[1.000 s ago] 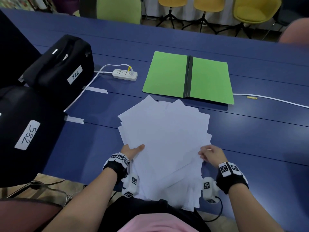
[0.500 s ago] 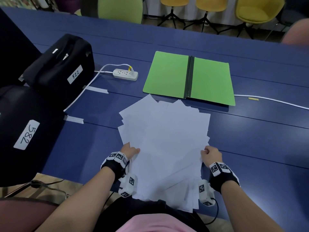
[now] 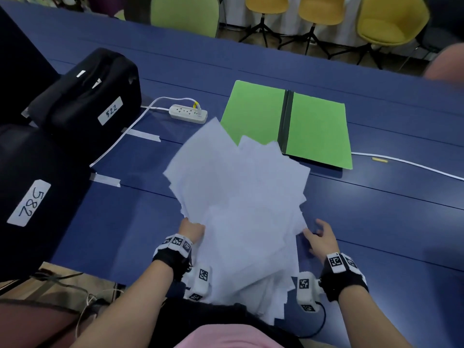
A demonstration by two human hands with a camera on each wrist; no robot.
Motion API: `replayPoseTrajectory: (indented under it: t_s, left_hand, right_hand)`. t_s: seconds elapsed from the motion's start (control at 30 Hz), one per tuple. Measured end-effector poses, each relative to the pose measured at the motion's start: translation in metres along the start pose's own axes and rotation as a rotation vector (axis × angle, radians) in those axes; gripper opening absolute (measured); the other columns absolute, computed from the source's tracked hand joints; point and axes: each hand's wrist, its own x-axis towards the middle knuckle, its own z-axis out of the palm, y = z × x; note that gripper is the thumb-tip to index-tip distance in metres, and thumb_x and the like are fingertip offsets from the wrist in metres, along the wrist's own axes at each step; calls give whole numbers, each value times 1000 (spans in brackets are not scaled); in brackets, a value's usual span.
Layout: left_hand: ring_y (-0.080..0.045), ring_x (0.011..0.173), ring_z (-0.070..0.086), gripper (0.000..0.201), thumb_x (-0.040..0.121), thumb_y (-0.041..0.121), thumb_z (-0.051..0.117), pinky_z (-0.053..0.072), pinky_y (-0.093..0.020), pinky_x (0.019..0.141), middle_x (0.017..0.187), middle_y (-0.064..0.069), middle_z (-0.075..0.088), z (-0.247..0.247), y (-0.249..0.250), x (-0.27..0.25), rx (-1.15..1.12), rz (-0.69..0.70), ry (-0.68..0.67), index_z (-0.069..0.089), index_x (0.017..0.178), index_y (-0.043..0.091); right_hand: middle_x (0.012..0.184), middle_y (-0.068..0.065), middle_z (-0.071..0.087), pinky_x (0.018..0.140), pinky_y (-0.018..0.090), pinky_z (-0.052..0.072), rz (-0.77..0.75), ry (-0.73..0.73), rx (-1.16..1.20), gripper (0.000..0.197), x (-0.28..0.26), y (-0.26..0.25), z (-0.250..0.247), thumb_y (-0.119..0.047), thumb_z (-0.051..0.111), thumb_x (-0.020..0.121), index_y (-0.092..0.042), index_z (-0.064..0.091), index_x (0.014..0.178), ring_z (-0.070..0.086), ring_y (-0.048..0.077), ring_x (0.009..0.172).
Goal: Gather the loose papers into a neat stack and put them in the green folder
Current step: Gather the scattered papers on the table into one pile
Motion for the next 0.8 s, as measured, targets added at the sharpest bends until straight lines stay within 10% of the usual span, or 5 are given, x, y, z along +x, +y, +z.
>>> replayPoseTrajectory:
  t_s: [0.13,0.27,0.37,0.53,0.8]
  left_hand:
    - [-30,128,49,36,97,8,33,37,-31,101,136,-12,54,-34,3,13,168,99,113,46,131,9]
    - [-40,120,53,44,87,3,56,34,-15,59,129,-27,54,-54,-19,31,-103,-43,193,46,128,-7]
    - [-40,118,54,38,87,2,55,28,-17,51,125,-30,56,-52,-41,45,12,-113,143,51,123,-11]
    - [-39,117,55,35,89,2,52,34,-23,75,124,-28,58,-49,-43,45,48,-92,118,53,122,-10]
    - [-34,101,59,30,89,4,50,42,-30,78,120,-24,61,-55,-42,41,26,-90,73,57,115,-8]
  right_hand:
    - [131,18,54,99,46,47,58,87,-193,68,11,4,1,-32,76,72,-10,51,131,57,34,115]
    - [126,16,58,95,40,48,46,23,-191,72,-2,-15,25,-31,77,72,-7,47,133,58,34,113]
    - [126,17,53,83,30,44,-9,-27,-234,63,-17,-31,50,-21,77,74,-6,47,127,58,33,109]
    - [119,12,57,83,26,46,-146,-201,-333,52,-33,-38,78,-8,62,76,-6,49,126,58,31,110]
    - [119,18,65,91,35,50,-60,-360,-267,40,-41,-34,67,-6,66,83,2,59,121,63,32,106]
